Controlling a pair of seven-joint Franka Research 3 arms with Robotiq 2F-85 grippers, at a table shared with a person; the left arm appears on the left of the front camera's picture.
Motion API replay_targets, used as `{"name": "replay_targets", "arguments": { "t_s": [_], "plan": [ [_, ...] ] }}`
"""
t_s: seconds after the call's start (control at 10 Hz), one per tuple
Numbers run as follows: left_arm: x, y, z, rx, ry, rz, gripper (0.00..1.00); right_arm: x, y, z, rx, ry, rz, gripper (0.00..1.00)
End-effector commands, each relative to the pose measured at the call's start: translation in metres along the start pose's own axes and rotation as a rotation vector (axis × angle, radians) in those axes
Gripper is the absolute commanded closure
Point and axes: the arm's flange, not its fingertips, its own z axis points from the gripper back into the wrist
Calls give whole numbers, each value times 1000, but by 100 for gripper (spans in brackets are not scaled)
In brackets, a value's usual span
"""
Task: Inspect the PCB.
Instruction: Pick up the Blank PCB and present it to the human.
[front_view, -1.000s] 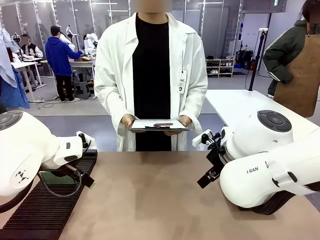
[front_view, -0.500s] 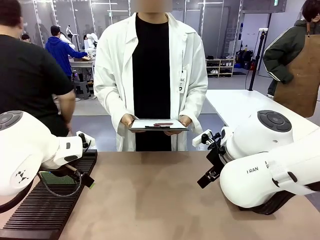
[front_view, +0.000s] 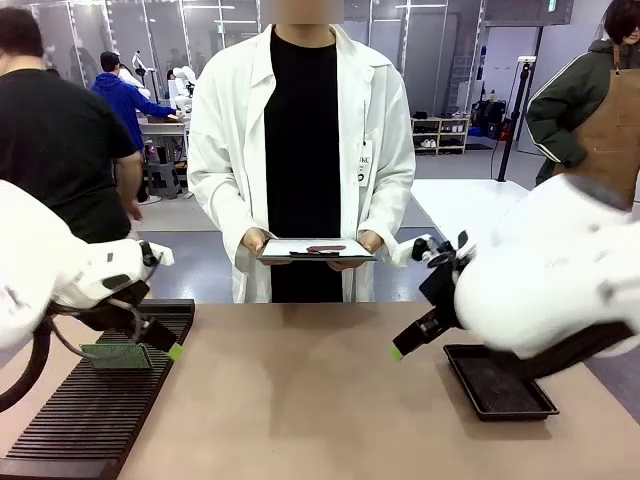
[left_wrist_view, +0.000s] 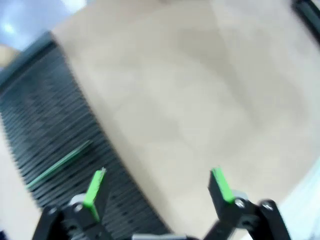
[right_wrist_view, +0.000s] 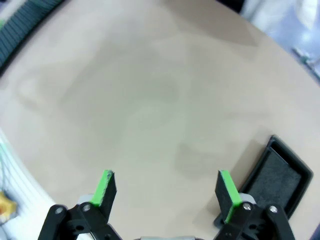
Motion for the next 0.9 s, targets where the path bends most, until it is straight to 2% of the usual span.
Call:
{"name": "replay_targets", "arguments": {
  "t_s": [0.0, 0.1, 0.2, 0.4, 0.5, 0.6, 0.8],
  "plan": [
    [-12, 41, 58, -269, 61, 79, 0, -21, -34, 62, 247, 1, -71, 0],
    [-30, 56, 78, -415, 69, 123, 0, -43, -51, 85, 331, -34, -133, 0],
    [-50, 72, 90, -481, 67, 134, 0, -65, -68, 98, 431, -76, -184, 0],
    [-93, 107, 102, -661, 35, 247, 0, -110, -91, 108, 594, -140, -231, 0],
    [-121, 127, 106, -760, -24, 320, 0, -138, -102, 112, 658, -212, -282, 0],
    [-147, 142, 108, -867, -124, 422, 0, -166, -110, 117, 692, -281, -326, 0],
    [-203, 163, 98, -904, -222, 530, 0, -216, -122, 118, 719, -373, -441, 0]
  ]
}}
